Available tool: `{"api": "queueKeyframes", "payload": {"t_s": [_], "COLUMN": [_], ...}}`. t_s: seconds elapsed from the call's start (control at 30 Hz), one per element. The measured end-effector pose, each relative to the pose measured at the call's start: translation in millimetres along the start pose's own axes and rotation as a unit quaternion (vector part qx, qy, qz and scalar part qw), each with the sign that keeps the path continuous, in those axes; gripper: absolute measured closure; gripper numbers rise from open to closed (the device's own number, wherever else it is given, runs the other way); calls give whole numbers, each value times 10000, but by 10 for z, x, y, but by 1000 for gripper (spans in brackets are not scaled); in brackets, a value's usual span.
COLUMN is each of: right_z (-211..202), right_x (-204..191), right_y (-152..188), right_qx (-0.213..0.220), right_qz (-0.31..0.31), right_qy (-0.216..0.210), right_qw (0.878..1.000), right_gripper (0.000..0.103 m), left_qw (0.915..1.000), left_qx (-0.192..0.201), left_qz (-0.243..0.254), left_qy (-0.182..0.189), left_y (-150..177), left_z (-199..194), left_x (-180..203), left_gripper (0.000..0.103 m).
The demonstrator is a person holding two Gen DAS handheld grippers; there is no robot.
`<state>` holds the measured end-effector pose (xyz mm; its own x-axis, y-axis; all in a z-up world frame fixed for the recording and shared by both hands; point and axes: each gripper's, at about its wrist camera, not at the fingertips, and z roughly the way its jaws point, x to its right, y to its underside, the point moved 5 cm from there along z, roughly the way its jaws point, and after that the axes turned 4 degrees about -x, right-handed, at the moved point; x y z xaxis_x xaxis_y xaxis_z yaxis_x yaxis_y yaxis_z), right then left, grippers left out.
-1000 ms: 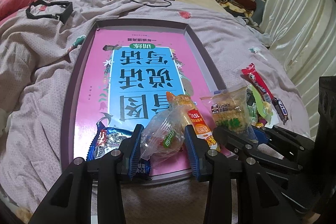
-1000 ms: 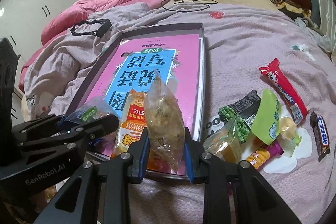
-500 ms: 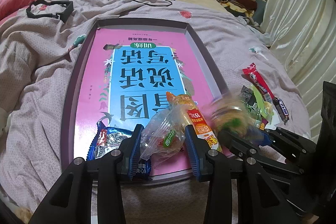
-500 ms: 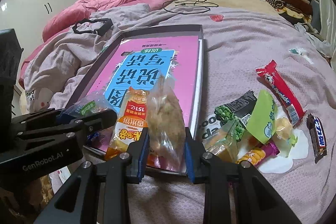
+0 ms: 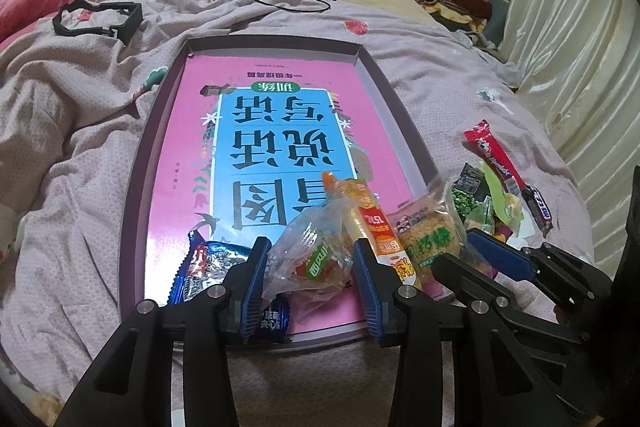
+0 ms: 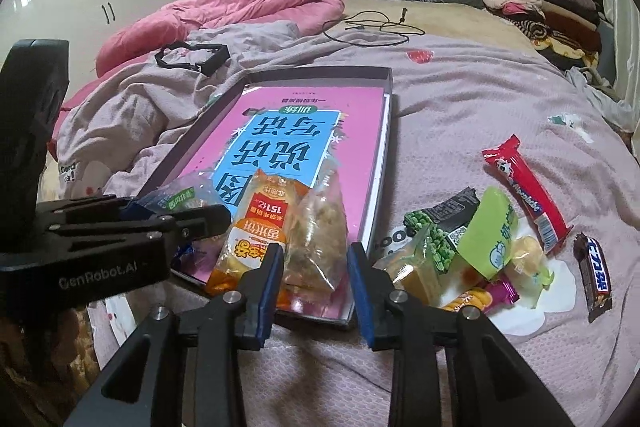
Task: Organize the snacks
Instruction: 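Lower both clear bags into the pink tray and open both tools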
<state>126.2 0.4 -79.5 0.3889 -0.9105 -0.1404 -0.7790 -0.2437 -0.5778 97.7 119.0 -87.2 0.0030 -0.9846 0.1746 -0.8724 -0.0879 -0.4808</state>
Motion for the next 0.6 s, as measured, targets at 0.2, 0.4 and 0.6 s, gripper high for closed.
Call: {"api": "queueKeyframes", "payload": {"t_s": [0.2, 0.4, 0.6], "right_z": [-46, -62, -92], "right_x": [12, 28, 38], "right_y": [12, 32, 24], "right_qx": [104, 129, 185], "right_qz": [-56, -67, -65], "right_qy": [-30, -45, -55], "right_qw": [9999, 9999, 9998], "right_gripper": [67, 64, 60], "left_qw": [10000, 9999, 9998], "left_qx": [1, 33, 80], "left_qz": [-21, -11, -21], "left_qy": [-73, -142, -172], "left_y": [0, -8, -23], "left_z": [-27, -55, -93], "left_x": [-18, -14, -28], "left_gripper": [54, 43, 41]}}
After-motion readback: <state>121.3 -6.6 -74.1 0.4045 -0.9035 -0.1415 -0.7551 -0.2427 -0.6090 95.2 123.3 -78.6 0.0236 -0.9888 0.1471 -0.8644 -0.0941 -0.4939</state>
